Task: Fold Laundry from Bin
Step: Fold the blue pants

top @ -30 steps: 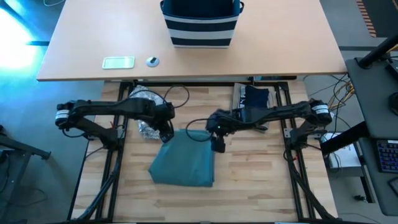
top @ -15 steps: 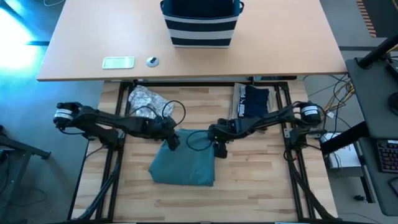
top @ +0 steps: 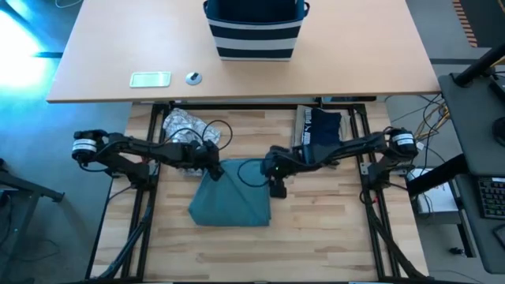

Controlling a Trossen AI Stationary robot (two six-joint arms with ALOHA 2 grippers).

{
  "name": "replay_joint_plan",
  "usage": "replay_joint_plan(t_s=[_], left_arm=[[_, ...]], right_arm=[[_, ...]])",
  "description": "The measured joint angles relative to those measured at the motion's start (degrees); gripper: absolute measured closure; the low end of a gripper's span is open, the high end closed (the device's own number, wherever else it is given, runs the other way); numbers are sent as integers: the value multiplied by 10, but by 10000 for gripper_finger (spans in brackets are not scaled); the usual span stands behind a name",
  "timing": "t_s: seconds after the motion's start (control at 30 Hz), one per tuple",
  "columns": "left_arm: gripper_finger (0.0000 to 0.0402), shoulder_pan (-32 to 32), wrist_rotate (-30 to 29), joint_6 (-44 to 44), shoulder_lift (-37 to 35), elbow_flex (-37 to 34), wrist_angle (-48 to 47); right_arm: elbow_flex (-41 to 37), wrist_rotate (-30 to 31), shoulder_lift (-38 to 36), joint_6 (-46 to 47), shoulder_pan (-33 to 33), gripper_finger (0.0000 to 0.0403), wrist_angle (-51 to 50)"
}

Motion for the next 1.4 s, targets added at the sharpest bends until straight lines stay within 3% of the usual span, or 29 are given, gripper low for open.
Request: replay_joint_plan(t_s=[0.23,0.47,0.7,0.8,0.9,1.0,1.07,1.2,1.3,1.4], left_arm=[[205,1,1,2,2,1,0],[205,1,1,15,2,-9,-16],[205,2,6,17,-8,43,-100],[205,3,6,33,-12,96,-168],[205,6,19,52,-13,124,-157],[205,13,86,95,-5,110,-54],[205,23,100,128,13,87,-20],[205,70,109,163,68,39,-12],[206,86,189,160,92,15,20],[212,64,266,110,98,6,56]], right_arm=[[-22,-54,47,39,35,188,91],[-26,25,96,-111,-1,188,71],[12,31,50,-167,-34,188,9],[16,-51,20,-119,-35,188,-13],[10,-153,15,-18,-24,188,-7],[-5,-168,29,25,5,188,-4],[-14,-168,49,41,24,188,-7],[-16,-118,78,56,35,188,-11],[-5,-33,82,35,11,188,-42],[21,45,82,-14,-32,188,-85]])
